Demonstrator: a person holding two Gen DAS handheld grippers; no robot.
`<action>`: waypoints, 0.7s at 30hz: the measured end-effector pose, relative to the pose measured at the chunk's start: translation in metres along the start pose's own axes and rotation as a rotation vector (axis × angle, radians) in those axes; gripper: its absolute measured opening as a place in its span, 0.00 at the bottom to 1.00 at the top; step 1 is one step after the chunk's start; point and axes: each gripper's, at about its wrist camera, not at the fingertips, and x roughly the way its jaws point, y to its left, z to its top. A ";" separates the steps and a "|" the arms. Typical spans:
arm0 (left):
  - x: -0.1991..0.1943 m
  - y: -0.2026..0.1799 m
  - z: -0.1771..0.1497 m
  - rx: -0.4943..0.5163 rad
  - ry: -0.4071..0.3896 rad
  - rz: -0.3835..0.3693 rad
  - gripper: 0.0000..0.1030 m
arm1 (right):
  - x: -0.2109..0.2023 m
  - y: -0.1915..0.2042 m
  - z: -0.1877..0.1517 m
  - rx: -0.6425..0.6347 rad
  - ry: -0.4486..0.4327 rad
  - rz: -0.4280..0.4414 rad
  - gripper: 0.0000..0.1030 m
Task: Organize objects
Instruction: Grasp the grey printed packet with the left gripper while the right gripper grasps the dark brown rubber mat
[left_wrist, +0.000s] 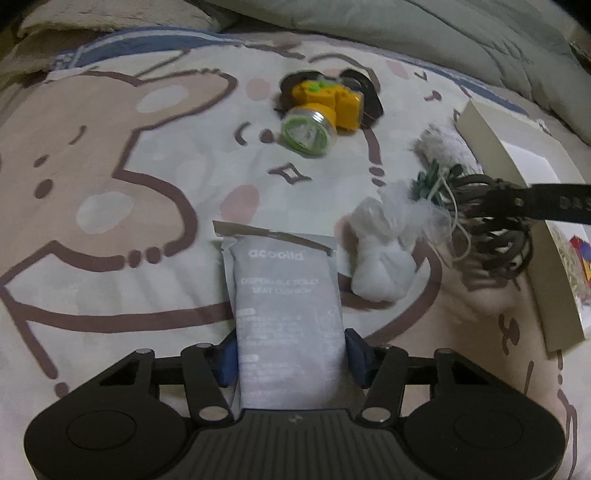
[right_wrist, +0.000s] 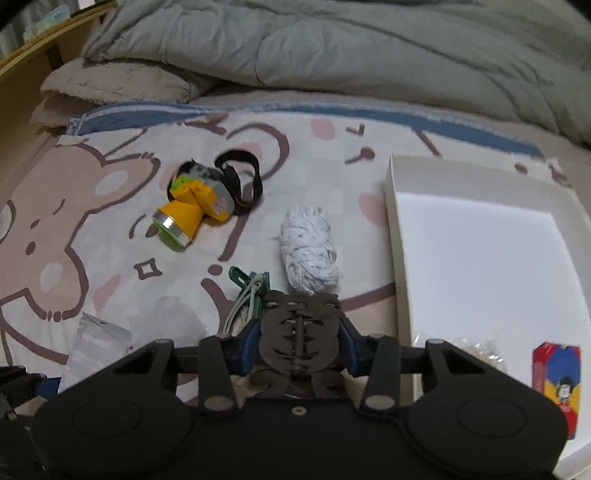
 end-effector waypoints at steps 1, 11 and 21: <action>-0.003 0.001 0.000 -0.001 -0.012 0.007 0.55 | -0.005 0.000 0.000 0.000 -0.011 0.004 0.44; -0.054 0.007 0.009 -0.065 -0.161 -0.004 0.55 | -0.054 -0.001 -0.001 0.019 -0.096 0.057 0.44; -0.106 -0.005 0.014 -0.041 -0.324 -0.005 0.55 | -0.100 0.003 -0.010 0.006 -0.185 0.091 0.44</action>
